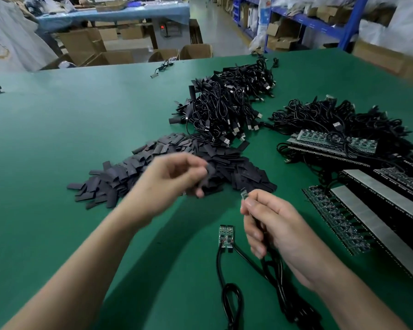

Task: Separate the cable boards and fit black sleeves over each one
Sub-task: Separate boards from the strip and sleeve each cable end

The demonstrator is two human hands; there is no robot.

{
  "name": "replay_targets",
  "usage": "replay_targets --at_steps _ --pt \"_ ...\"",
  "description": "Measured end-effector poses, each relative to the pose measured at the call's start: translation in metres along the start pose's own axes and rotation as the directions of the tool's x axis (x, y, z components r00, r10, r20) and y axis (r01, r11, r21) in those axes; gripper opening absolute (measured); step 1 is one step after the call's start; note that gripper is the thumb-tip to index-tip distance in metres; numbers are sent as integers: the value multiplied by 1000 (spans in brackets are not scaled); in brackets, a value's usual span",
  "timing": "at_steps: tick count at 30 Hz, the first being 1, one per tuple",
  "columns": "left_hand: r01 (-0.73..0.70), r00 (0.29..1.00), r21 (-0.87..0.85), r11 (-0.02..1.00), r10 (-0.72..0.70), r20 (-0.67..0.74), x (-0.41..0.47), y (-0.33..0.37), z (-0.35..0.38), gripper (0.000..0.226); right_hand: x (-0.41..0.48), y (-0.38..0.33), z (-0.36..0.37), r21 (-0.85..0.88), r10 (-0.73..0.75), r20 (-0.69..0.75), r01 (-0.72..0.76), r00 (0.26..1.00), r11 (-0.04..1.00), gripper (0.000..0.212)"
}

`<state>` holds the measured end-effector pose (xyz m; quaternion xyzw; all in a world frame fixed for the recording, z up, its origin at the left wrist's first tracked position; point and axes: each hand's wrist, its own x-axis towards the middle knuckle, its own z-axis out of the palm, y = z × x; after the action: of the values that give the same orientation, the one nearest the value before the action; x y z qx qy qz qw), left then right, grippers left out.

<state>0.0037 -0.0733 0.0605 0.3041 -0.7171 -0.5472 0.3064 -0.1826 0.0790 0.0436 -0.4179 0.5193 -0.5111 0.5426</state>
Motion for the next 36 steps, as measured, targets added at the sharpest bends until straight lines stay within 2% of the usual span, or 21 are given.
replay_targets --at_steps 2,5,9,12,15,18,22,24,29,36 --pt "18 999 -52 998 -17 29 -29 -5 22 13 -1 2 4 5 3 23 -3 1000 1000 28" --pt "52 998 -74 996 -54 -18 -56 -13 42 13 -3 7 9 -42 24 42 -23 999 999 27" --pt "23 994 118 993 -9 -113 -69 -11 47 13 -4 12 16 -91 28 16 -26 999 995 20" --pt "-94 988 354 931 130 -79 -72 -7 44 29 -4 14 17 -109 21 -4 -21 1000 994 22" --pt "-156 974 454 877 212 -75 -78 -9 45 25 -5 15 18 -148 -1 38 6 999 989 20" --pt "-70 976 329 942 133 -172 -83 -14 45 21 -4 15 18 -228 -29 58 41 998 973 17" --pt "41 968 84 996 -19 -251 -84 -18 41 24 0 18 12 -72 2 79 4 997 997 31" --pt "66 967 9 998 -61 -247 -84 -19 39 25 1 20 9 -88 -10 105 19 994 996 31" --pt "114 964 -13 993 -114 -240 -86 -22 34 22 3 27 10 -282 -48 141 87 989 956 28" --pt "96 971 14 995 -90 -222 -84 -27 36 21 2 27 10 -301 -32 163 81 986 950 25"
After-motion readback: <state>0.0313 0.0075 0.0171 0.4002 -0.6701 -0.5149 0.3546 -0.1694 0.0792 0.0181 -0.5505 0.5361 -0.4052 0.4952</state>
